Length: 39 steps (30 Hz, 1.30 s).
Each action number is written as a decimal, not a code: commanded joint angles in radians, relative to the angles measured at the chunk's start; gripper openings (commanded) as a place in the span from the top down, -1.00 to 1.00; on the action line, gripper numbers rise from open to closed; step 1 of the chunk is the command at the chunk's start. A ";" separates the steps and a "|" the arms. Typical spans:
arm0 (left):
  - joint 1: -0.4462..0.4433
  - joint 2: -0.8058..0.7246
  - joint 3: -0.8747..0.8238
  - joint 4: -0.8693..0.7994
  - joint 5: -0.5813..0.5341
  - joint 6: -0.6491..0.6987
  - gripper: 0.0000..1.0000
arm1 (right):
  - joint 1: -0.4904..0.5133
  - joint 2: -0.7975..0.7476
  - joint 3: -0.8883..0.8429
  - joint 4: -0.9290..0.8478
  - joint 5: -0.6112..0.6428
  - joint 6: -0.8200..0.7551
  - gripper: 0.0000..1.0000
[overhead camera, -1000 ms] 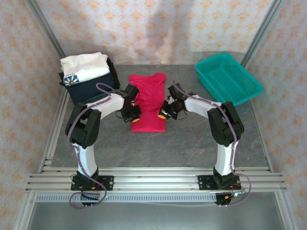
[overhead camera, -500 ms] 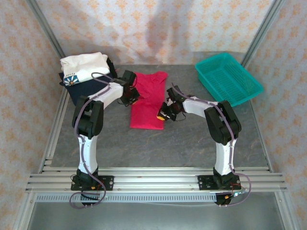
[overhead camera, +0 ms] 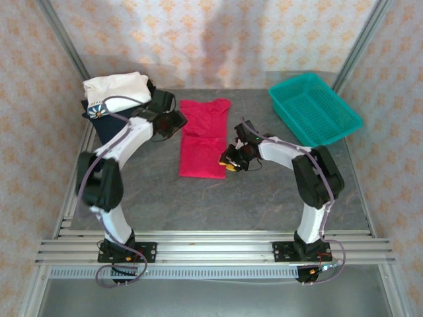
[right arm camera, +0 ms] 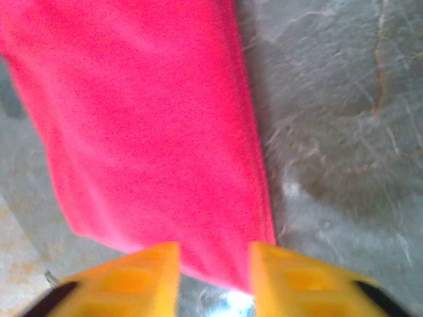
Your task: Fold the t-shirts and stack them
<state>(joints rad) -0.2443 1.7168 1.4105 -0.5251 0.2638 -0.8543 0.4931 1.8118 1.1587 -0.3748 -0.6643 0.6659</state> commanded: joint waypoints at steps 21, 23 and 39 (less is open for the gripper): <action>-0.015 -0.170 -0.485 0.058 0.323 0.093 -0.04 | 0.059 -0.062 -0.102 0.025 -0.016 0.107 -0.10; -0.016 -0.136 -0.478 0.059 0.327 0.101 0.00 | 0.061 -0.046 -0.096 0.028 -0.020 0.110 -0.09; -0.046 0.082 -0.388 0.132 0.288 0.085 0.55 | 0.076 0.104 0.006 0.046 -0.037 0.130 0.35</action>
<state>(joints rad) -0.2798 1.7554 0.9806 -0.4637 0.5793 -0.7776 0.5587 1.8809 1.1275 -0.3435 -0.7002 0.7918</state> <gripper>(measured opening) 0.251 0.367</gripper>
